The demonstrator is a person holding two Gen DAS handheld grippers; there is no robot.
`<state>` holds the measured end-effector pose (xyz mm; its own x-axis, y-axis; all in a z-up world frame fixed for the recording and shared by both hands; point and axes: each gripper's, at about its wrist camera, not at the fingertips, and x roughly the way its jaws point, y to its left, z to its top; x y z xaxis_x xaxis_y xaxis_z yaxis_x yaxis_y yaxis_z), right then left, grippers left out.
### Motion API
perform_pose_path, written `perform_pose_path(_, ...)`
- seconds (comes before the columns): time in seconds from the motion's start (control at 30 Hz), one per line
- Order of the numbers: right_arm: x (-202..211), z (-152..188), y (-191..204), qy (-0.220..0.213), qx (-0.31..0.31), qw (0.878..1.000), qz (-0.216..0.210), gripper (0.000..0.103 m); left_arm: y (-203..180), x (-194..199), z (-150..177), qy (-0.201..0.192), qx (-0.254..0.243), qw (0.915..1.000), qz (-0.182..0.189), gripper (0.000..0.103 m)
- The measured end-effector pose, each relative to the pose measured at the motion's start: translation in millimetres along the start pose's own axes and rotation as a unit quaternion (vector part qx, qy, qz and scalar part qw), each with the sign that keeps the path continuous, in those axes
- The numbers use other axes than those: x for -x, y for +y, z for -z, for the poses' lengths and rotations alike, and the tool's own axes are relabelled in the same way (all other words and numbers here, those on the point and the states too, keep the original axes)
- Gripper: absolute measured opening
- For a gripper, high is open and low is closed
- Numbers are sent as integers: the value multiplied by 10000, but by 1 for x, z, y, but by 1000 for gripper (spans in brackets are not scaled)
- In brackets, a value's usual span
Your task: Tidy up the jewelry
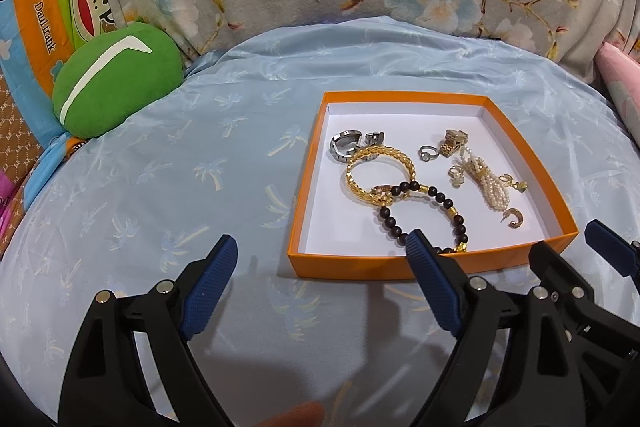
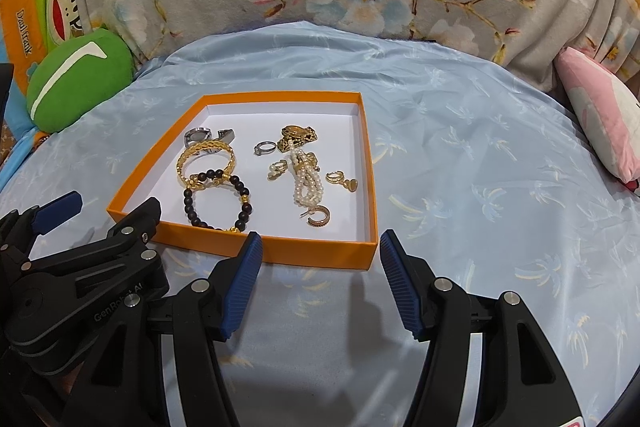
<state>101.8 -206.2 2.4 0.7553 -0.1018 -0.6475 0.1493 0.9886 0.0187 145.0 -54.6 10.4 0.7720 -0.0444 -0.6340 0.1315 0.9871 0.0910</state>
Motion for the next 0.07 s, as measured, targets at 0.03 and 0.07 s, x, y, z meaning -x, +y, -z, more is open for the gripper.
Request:
perform_pose_path(0.03, 0, 1, 0, 2, 2, 10000, 10, 60, 1, 0, 0, -3, -8, 10000, -10, 84)
perform_pose_path(0.07, 0, 1, 0, 2, 7, 10000, 23, 60, 0, 0, 1, -5, -15, 10000, -18, 84)
